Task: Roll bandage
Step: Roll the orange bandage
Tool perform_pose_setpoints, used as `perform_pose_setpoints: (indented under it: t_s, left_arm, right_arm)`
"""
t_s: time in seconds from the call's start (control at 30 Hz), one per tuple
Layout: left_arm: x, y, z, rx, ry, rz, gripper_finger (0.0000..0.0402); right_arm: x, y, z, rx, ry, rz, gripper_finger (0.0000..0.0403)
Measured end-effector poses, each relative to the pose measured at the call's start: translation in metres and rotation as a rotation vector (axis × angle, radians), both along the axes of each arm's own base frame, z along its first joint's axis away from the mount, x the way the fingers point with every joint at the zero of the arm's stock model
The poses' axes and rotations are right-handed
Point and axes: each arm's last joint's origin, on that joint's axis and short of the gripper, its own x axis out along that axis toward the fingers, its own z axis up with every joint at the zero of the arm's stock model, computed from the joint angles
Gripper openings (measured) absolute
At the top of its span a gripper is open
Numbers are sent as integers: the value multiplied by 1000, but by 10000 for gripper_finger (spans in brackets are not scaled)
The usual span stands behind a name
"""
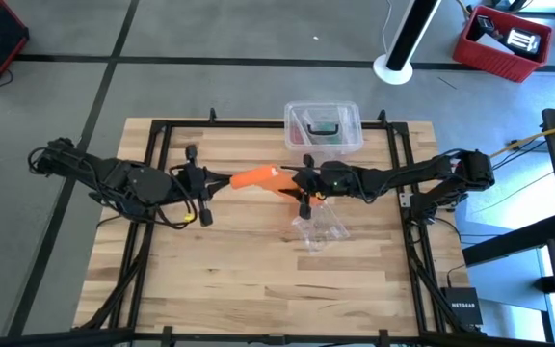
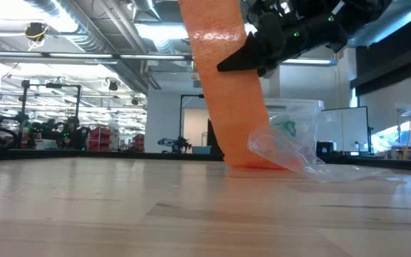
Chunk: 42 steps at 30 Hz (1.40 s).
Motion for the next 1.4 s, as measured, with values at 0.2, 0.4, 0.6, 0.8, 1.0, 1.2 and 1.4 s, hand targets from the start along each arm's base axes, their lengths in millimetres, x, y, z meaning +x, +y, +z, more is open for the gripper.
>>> perform_pose_setpoints:
  t_s: [0.2,0.4,0.6,0.8,1.0,1.2,1.4]
  left_arm:
    - [-6,13,7,16,-27,42,0]
    - [-7,18,12,40,-53,53,0]
    - [-4,26,15,72,-70,81,0]
    - [-3,35,15,74,-58,95,0]
    - [-3,40,8,46,-21,127,0]
    - [1,42,1,38,-23,139,0]
    - [5,40,-27,14,36,173,0]
  right_arm:
    - [-2,1,13,-46,-32,42,16]
    - [4,1,33,-70,16,62,6]
    - [7,2,50,-50,109,124,4]
    - [12,27,73,60,67,305,3]
    - [9,52,79,19,142,342,2]
    - [8,67,79,-30,140,344,2]
    - [7,73,79,-43,138,335,1]
